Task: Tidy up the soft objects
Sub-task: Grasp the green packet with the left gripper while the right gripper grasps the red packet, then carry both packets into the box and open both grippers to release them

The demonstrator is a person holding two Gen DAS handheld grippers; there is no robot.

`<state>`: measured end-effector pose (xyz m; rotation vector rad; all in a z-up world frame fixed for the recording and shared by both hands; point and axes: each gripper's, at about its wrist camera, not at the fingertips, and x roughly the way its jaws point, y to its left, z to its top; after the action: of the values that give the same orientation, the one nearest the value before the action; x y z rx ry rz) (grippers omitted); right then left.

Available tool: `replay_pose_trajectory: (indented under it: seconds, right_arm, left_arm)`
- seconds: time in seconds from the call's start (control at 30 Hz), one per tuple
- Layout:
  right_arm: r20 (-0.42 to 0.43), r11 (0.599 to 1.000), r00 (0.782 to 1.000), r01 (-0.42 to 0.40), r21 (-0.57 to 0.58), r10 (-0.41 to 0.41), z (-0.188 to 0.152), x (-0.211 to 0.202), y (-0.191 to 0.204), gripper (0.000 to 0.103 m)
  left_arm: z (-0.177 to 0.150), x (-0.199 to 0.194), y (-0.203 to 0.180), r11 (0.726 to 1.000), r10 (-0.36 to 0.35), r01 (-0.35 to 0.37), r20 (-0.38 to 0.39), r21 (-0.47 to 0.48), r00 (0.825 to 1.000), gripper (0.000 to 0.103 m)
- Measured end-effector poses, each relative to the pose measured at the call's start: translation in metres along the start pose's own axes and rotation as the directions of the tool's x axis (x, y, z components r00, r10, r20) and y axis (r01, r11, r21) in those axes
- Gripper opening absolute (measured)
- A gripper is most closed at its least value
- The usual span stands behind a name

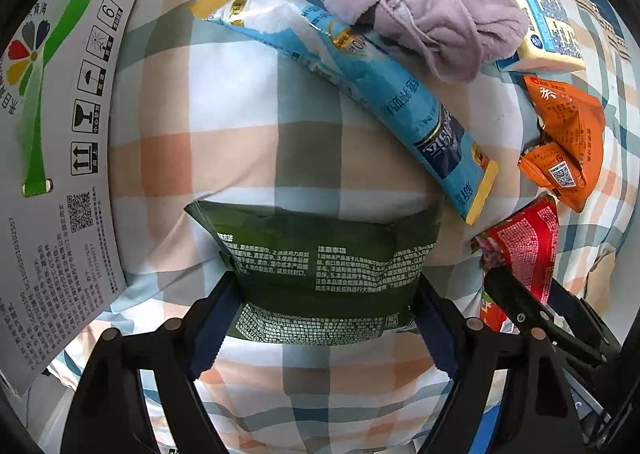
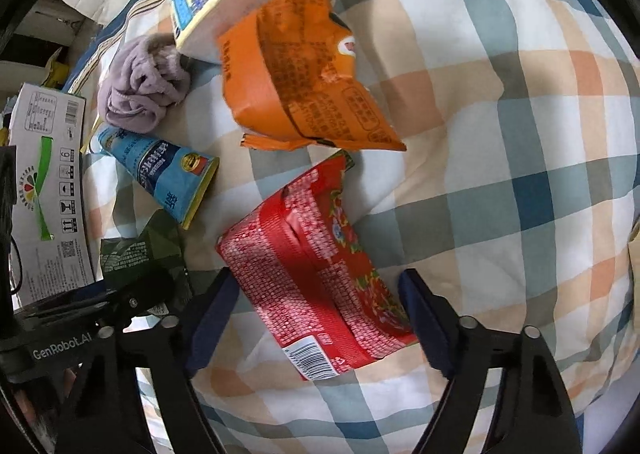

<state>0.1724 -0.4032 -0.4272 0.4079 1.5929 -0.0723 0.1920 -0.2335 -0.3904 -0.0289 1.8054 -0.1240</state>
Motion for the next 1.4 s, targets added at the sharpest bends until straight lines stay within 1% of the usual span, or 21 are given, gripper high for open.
replay_pose_trajectory:
  seconds: [0.07, 0.17, 0.2, 0.27, 0.33, 0.4, 0.47, 0.57, 0.67, 0.8, 0.97, 1.07, 1.1, 1.13, 1.17, 1.2, 1.23, 1.27, 1.33, 1.37, 1.4]
  right_arm:
    - [-0.005, 1.000, 1.000, 0.012, -0.010, -0.012, 0.000, 0.002, 0.004, 0.078]
    - [-0.012, 0.999, 0.999, 0.034, -0.023, -0.034, 0.002, 0.008, 0.016, 0.075]
    - [-0.016, 0.998, 0.999, 0.051, -0.032, -0.051, 0.002, 0.013, 0.021, 0.070]
    - [-0.013, 0.993, 0.995, 0.102, -0.060, -0.103, 0.000, 0.020, 0.027, 0.068]
    - [-0.009, 0.988, 0.991, 0.133, -0.081, -0.134, -0.001, 0.026, 0.040, 0.063]
    - [-0.007, 0.988, 0.991, 0.135, -0.076, -0.136, -0.005, 0.025, 0.045, 0.058]
    - [-0.006, 0.989, 0.991, 0.131, -0.065, -0.132, -0.010, 0.023, 0.054, 0.056]
    - [0.006, 0.990, 0.991, 0.134, -0.052, -0.134, -0.017, 0.013, 0.053, 0.055]
    - [0.019, 0.990, 0.990, 0.137, -0.041, -0.136, -0.025, 0.000, 0.057, 0.054]
    - [0.048, 0.991, 0.990, 0.133, -0.022, -0.132, -0.043, -0.020, 0.052, 0.053]
    - [0.090, 0.992, 0.988, 0.126, -0.014, -0.124, -0.062, -0.053, 0.056, 0.052]
    - [0.119, 0.993, 0.986, 0.117, -0.020, -0.114, -0.069, -0.076, 0.050, 0.052]
    - [0.129, 0.994, 0.986, 0.107, -0.024, -0.103, -0.073, -0.083, 0.053, 0.052]
    - [0.143, 0.995, 0.986, 0.096, -0.030, -0.091, -0.074, -0.091, 0.056, 0.052]
    - [0.155, 0.995, 0.985, 0.089, -0.041, -0.082, -0.075, -0.100, 0.060, 0.052]
    - [0.162, 0.995, 0.984, 0.082, -0.052, -0.072, -0.075, -0.120, 0.048, 0.052]
    - [0.177, 0.995, 0.983, 0.071, -0.070, -0.057, -0.075, -0.132, 0.054, 0.052]
    - [0.185, 0.994, 0.982, 0.062, -0.087, -0.045, -0.071, -0.147, 0.050, 0.052]
    - [0.207, 0.991, 0.978, 0.036, -0.132, -0.008, -0.074, -0.166, 0.072, 0.052]
    - [0.216, 0.988, 0.976, 0.027, -0.153, 0.007, -0.075, -0.172, 0.082, 0.052]
    - [0.228, 0.983, 0.973, 0.015, -0.184, 0.027, -0.076, -0.180, 0.101, 0.052]
  left_arm:
    - [0.011, -0.004, 0.003, 1.000, -0.003, 0.003, -0.001, 0.000, 1.000, 0.082]
    - [0.012, -0.002, 0.003, 1.000, 0.004, -0.004, 0.006, 0.017, 1.000, 0.082]
    - [0.012, -0.002, 0.002, 1.000, 0.008, -0.008, 0.009, 0.022, 1.000, 0.082]
    - [0.012, -0.003, 0.000, 1.000, 0.010, -0.011, 0.013, 0.027, 1.000, 0.081]
    - [0.010, -0.005, -0.002, 0.999, 0.011, -0.011, 0.018, 0.033, 1.000, 0.080]
    - [0.009, -0.008, -0.005, 0.999, 0.012, -0.013, 0.026, 0.042, 1.000, 0.079]
    - [0.006, -0.012, -0.009, 0.998, 0.017, -0.019, 0.040, 0.057, 0.999, 0.079]
    - [0.000, -0.019, -0.013, 0.996, 0.021, -0.026, 0.063, 0.080, 0.998, 0.078]
    - [-0.010, -0.029, -0.017, 0.995, 0.010, -0.019, 0.088, 0.101, 0.996, 0.078]
    - [-0.026, -0.045, -0.023, 0.991, -0.005, -0.012, 0.129, 0.134, 0.992, 0.078]
    - [-0.054, -0.077, -0.020, 0.985, -0.052, 0.020, 0.185, 0.173, 0.981, 0.078]
    - [-0.070, -0.107, -0.010, 0.981, -0.090, 0.047, 0.229, 0.187, 0.969, 0.078]
    - [-0.074, -0.117, -0.006, 0.981, -0.101, 0.055, 0.245, 0.189, 0.964, 0.078]
    - [-0.081, -0.132, 0.002, 0.980, -0.118, 0.067, 0.269, 0.189, 0.956, 0.078]
    - [-0.081, -0.145, 0.006, 0.980, -0.127, 0.075, 0.286, 0.184, 0.950, 0.078]
    - [-0.085, -0.158, 0.013, 0.980, -0.140, 0.087, 0.308, 0.179, 0.941, 0.078]
    - [-0.089, -0.168, 0.019, 0.981, -0.146, 0.093, 0.327, 0.173, 0.934, 0.078]
    - [-0.092, -0.182, 0.029, 0.982, -0.150, 0.098, 0.351, 0.161, 0.924, 0.078]
    - [-0.093, -0.210, 0.055, 0.985, -0.153, 0.105, 0.399, 0.139, 0.904, 0.078]
    - [-0.093, -0.217, 0.065, 0.986, -0.149, 0.103, 0.415, 0.131, 0.897, 0.078]
    - [-0.092, -0.225, 0.079, 0.988, -0.141, 0.099, 0.435, 0.119, 0.889, 0.078]
